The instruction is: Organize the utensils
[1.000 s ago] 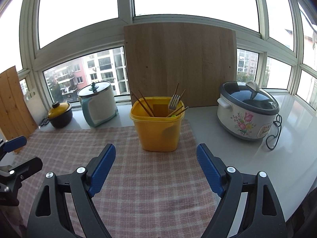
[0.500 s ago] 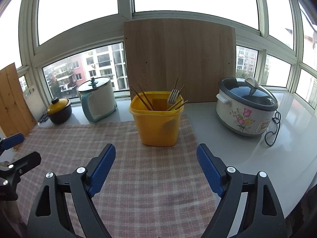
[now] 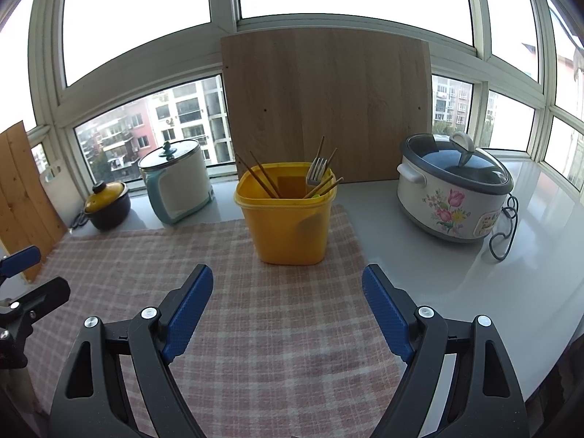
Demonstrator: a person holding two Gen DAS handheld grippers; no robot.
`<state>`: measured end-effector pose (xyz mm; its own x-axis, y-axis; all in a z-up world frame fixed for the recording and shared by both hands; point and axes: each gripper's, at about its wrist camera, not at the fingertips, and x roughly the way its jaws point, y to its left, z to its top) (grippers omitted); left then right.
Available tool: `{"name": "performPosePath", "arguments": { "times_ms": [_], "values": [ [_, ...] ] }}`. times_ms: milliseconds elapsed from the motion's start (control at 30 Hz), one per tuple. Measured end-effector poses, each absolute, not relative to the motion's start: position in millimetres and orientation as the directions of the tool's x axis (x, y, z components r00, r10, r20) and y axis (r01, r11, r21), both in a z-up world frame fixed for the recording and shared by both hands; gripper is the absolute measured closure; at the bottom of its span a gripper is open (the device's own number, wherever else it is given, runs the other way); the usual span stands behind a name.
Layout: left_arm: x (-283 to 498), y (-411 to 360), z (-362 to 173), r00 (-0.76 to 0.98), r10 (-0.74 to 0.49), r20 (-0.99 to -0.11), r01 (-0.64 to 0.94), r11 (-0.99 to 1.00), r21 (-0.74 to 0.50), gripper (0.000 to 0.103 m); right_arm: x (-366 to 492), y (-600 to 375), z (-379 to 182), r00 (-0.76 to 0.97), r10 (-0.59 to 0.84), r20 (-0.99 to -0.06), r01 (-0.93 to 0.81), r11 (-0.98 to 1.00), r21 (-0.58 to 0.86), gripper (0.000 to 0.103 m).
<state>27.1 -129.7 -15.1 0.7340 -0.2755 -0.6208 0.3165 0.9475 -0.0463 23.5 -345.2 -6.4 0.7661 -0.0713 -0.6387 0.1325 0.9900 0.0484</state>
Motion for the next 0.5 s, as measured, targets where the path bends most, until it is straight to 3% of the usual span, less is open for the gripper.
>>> {"name": "performPosePath", "arguments": {
  "times_ms": [500],
  "values": [
    [27.2,-130.6,-12.1,0.737,-0.274,-0.618,0.316,0.948,-0.044,0.000,23.3,-346.1,-8.4,0.763,-0.072,-0.643,0.142,0.988,0.058,0.019]
  ]
}}
